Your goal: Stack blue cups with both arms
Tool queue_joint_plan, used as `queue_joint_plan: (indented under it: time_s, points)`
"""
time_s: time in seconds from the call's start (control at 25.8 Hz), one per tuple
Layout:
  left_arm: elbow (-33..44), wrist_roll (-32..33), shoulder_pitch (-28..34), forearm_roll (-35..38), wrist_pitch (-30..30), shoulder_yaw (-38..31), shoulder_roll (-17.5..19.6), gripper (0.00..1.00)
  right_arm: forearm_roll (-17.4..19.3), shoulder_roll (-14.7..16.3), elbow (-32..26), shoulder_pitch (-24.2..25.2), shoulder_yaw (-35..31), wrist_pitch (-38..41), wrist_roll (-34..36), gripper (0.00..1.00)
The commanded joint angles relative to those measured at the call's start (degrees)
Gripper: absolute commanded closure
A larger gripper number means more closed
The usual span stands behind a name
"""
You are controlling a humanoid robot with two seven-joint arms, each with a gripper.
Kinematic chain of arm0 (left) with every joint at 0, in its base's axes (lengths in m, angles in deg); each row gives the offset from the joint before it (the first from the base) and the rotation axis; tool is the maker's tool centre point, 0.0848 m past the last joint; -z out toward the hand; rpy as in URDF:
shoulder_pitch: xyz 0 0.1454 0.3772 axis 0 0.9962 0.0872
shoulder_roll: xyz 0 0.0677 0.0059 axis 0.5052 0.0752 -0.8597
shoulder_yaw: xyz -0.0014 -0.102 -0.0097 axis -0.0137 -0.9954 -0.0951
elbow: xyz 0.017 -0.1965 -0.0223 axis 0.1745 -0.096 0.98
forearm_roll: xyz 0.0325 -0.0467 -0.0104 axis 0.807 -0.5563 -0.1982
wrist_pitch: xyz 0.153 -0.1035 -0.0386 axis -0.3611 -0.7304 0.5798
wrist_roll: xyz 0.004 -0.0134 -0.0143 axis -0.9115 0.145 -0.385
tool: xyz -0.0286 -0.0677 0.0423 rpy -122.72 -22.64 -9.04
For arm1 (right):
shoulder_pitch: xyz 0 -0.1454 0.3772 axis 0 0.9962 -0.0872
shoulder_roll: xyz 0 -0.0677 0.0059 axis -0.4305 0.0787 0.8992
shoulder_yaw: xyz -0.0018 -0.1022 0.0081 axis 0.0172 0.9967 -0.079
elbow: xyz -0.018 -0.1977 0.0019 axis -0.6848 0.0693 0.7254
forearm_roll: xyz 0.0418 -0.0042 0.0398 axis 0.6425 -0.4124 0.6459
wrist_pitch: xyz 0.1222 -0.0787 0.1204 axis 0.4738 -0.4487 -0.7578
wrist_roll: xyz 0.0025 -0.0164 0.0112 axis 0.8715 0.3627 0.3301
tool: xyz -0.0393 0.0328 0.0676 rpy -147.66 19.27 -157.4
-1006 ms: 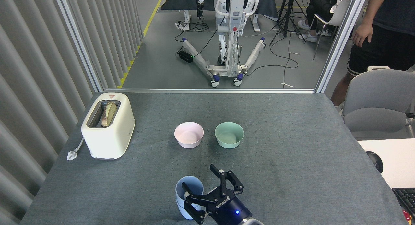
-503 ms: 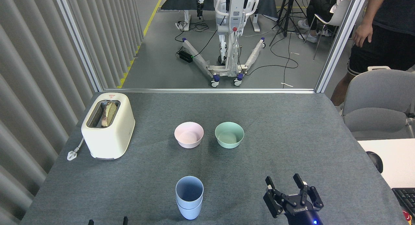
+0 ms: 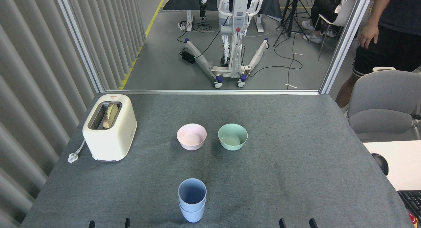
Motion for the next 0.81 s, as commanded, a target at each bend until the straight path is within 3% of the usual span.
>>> queue_joint_plan:
  time_s: [0.0, 0.77]
  points:
    - [0.05, -0.12, 0.17, -0.08, 0.04, 0.24, 0.04, 0.00, -1.74, 0.13, -0.06, 0.51, 1.80, -2.89, 0.99, 0.01]
    - [-0.48, -0.12, 0.17, -0.08, 0.40, 0.33, 0.13, 0.00, -1.30, 0.04, -0.42, 0.43, 2.86, -3.94, 2.31, 0.00]
